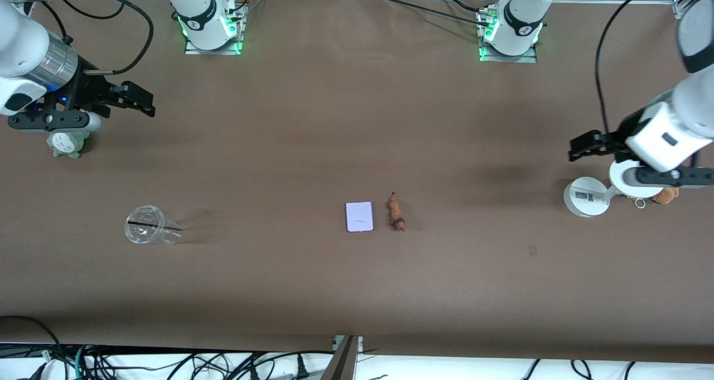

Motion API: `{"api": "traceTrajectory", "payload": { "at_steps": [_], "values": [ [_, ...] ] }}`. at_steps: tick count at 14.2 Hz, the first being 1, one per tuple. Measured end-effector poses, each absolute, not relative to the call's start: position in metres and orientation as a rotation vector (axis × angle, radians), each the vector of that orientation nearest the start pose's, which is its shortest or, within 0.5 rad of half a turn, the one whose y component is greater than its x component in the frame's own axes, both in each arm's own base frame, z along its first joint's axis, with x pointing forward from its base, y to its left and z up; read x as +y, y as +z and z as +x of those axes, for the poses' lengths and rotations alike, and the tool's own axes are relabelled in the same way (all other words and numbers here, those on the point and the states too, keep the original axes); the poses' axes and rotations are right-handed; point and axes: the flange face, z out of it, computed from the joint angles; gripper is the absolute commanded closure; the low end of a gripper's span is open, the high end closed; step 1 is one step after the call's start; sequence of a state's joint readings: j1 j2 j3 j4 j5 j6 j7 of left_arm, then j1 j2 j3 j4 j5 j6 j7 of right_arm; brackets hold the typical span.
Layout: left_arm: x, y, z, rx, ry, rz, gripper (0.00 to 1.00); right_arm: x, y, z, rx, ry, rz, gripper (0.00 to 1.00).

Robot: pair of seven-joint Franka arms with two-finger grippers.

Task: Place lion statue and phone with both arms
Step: 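Reach the left gripper over the brown lion statue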

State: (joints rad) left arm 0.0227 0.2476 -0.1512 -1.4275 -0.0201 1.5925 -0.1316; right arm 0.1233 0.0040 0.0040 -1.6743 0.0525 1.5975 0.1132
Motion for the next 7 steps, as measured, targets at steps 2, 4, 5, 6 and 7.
{"api": "traceTrajectory", "payload": {
  "at_steps": [2, 4, 5, 6, 7],
  "values": [
    [-0.106, 0.528, 0.635, -0.042, 0.091, -3.194, 0.0, 0.076, 0.576, 0.548, -0.017, 0.134, -3.096, 0.0],
    [-0.151, 0.497, 0.645, -0.126, 0.074, -3.201, 0.0, 0.076, 0.576, 0.548, -0.017, 0.134, -3.096, 0.0],
    [-0.176, 0.478, 0.648, -0.158, 0.073, -3.204, 0.0, 0.076, 0.576, 0.548, -0.017, 0.134, -3.096, 0.0],
    [-0.2, 0.458, 0.651, -0.162, 0.07, -3.21, 0.0, 0.076, 0.576, 0.548, -0.017, 0.133, -3.096, 0.0],
    [-0.227, 0.436, 0.651, -0.155, 0.068, -3.216, 0.0, 0.076, 0.576, 0.548, -0.017, 0.133, -3.096, 0.0]
  ]
}}
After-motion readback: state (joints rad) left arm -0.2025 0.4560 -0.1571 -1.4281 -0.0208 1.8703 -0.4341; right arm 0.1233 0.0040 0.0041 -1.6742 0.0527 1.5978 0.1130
